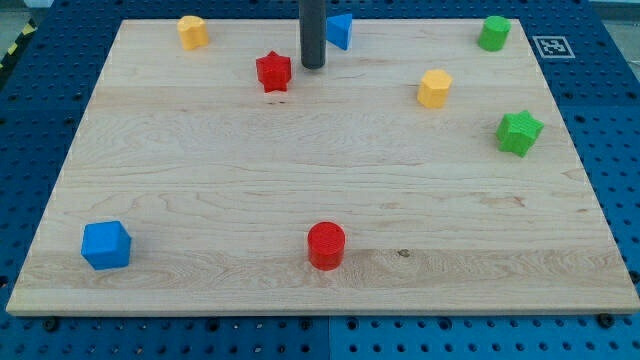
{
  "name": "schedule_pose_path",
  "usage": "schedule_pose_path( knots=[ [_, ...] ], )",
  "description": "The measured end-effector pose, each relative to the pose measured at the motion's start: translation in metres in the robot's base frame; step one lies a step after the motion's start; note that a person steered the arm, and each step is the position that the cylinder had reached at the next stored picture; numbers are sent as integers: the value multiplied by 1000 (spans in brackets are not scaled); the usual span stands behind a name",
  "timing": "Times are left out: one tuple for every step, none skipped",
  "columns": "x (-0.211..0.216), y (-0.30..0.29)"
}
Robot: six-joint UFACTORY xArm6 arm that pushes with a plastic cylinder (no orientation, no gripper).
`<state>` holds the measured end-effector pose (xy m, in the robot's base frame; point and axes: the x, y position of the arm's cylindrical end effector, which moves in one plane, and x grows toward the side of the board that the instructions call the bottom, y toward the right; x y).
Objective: Drag the red star towards the bottom side of the yellow heart
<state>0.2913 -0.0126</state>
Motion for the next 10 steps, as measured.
schedule_pose_path(
  knots=[
    [27, -3],
    [34, -3],
    [34, -5],
    [34, -16],
    [34, -33],
    [28, -55],
    [20, -77],
    [15, -95],
    [14, -108],
    [14, -126]
  ],
)
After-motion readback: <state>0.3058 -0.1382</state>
